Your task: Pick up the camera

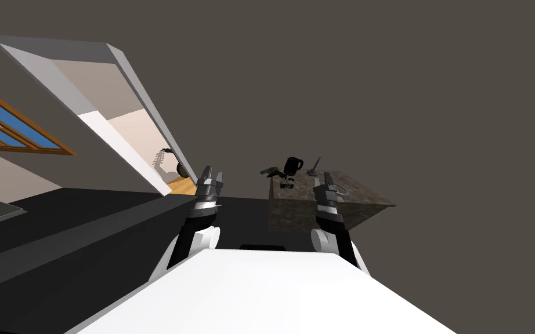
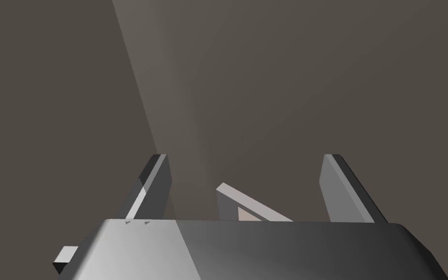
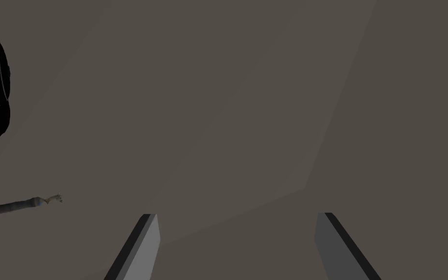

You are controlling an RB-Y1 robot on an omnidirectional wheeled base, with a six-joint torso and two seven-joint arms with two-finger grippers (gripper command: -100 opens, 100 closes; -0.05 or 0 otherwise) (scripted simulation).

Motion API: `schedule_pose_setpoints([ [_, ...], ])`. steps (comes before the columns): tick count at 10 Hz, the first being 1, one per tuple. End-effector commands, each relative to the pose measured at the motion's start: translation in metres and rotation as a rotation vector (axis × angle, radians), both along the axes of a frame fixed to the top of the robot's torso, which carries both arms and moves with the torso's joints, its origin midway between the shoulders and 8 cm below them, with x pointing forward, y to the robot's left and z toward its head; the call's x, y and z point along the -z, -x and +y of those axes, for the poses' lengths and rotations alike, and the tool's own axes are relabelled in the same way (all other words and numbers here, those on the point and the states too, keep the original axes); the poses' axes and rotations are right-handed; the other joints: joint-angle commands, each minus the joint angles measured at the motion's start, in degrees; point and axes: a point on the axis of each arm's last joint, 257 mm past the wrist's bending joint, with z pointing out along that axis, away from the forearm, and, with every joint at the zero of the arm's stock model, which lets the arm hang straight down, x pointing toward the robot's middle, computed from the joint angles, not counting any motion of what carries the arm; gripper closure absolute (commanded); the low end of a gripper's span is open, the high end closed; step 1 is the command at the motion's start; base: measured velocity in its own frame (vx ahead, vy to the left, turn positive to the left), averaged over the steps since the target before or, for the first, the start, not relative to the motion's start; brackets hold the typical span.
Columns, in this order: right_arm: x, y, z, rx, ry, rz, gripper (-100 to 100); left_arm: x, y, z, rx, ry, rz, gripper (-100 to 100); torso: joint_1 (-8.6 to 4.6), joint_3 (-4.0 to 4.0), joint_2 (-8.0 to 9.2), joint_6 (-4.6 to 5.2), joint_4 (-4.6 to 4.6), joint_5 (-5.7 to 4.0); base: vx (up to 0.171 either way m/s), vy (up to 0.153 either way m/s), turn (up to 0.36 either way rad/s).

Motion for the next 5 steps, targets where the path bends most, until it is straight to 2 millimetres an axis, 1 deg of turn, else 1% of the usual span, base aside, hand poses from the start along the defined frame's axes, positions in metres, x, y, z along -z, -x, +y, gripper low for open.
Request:
schedule_pose_setpoints([
  [1,-0.0019,0.0013,-0.0002,-0.01,0.031,0.003,-100,0.0,0.0,0.0,0.0,0.0,0.0,0,0.0,0.0,0.0,0.0,0.0,0.0,0.006,0.014,-0.004],
  [5,-0.0111,0.0077,-0.0051,-0.037,0.149,0.012,-100,0.0,0.0,0.0,0.0,0.0,0.0,0,0.12,-0.03,-0.06,0.0,-0.01,0.03,0.019,0.039,0.001],
])
